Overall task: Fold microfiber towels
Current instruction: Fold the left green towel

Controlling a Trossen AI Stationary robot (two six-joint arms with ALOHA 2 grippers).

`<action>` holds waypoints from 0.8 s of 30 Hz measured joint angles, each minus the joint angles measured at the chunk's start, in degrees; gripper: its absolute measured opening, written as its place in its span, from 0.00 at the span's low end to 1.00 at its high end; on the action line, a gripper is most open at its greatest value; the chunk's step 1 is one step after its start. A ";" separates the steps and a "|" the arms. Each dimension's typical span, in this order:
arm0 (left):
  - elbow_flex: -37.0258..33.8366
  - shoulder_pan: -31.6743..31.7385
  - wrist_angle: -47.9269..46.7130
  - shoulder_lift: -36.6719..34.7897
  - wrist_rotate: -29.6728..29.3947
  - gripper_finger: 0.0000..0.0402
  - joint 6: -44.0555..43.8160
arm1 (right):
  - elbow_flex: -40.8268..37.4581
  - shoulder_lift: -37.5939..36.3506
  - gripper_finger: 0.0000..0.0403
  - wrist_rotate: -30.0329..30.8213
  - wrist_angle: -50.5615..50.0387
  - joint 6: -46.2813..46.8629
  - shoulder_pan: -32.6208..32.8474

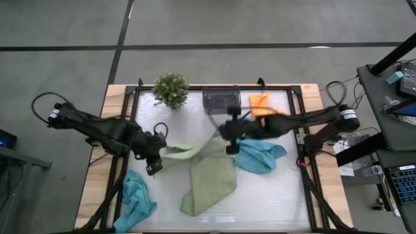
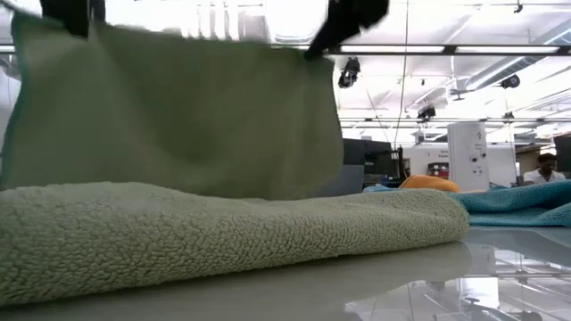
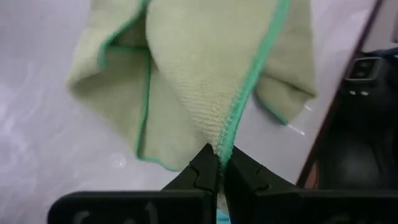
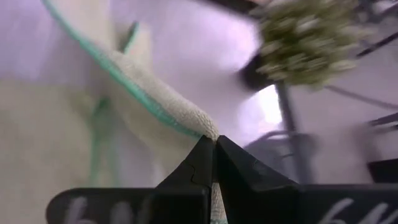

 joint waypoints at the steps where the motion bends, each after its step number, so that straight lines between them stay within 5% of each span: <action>1: 1.31 0.00 -0.51 -0.41 -0.01 0.00 1.28 | 0.93 -0.83 0.02 -0.02 -0.07 -0.97 -0.84; 12: 4.55 0.04 -1.54 -3.58 -9.81 0.00 7.44 | 7.11 -3.09 0.02 -10.95 -5.77 -1.68 -6.76; 24: -2.13 -1.68 -0.47 2.58 -5.01 0.00 7.00 | 4.42 -3.17 0.02 -18.60 -18.89 8.50 -1.98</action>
